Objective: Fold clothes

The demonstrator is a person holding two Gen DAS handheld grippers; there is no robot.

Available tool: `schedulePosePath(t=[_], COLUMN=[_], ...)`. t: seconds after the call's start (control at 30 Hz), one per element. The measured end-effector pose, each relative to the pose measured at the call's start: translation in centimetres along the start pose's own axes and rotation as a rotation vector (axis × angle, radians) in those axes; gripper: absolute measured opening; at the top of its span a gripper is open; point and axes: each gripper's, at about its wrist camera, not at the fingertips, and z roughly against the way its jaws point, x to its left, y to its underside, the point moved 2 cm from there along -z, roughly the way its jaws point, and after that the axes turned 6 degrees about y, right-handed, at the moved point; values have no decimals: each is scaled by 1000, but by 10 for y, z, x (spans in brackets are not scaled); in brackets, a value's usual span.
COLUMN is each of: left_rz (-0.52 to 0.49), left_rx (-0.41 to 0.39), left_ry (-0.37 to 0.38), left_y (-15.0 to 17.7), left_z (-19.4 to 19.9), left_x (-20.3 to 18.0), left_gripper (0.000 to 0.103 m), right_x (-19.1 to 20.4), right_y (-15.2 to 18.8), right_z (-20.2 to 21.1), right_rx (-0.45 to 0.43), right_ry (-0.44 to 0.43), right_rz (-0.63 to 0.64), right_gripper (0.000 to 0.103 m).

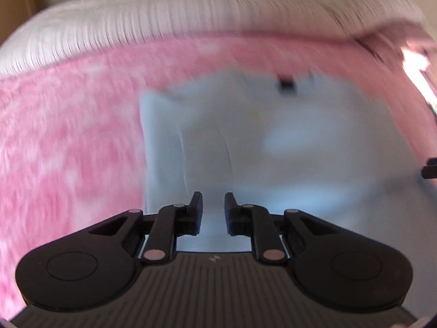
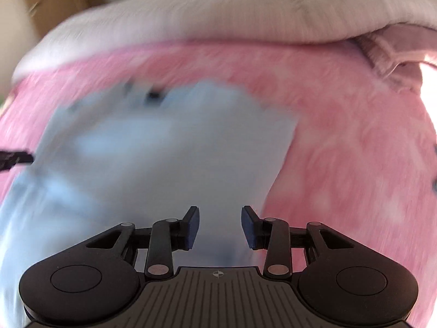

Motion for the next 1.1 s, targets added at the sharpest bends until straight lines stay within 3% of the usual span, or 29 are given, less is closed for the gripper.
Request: schedulePosePath(t=[0.1,0.2,0.33,0.5,0.6,0.7,0.77,0.93,1.1], left_rz=[-38,-17,-13,-1,33,72,63,42,41], left_rx=[57,66,101,155,262,217,187,137,128], left_ry=[32,55,70,87,100,128,137,131,123], left_y=[41,74,112,139,129,108,89,53,37], left_z=[20,46,76,116,140,181,207,260,299], left_x=[-5,4,17,27,32,35,32,21,6], left_gripper=[11,11,11,11,11,12,16,25,31], right_x=[21,23,35,52,62,72,81,108,134], right_y=[54,96,142,145,143,140,129,96,84], right_z=[6,33,68,115,144,172,204,278,316], right_rx=[87,80,143,181,201,221,172,54,19], right_ry=[68,162,243,274,284,294,267,232,223], right_rz=[49,-20,-91,-238,-339,-439,-470,-404,-344], right_gripper=[38,38,38,38,38,38,38,41,61])
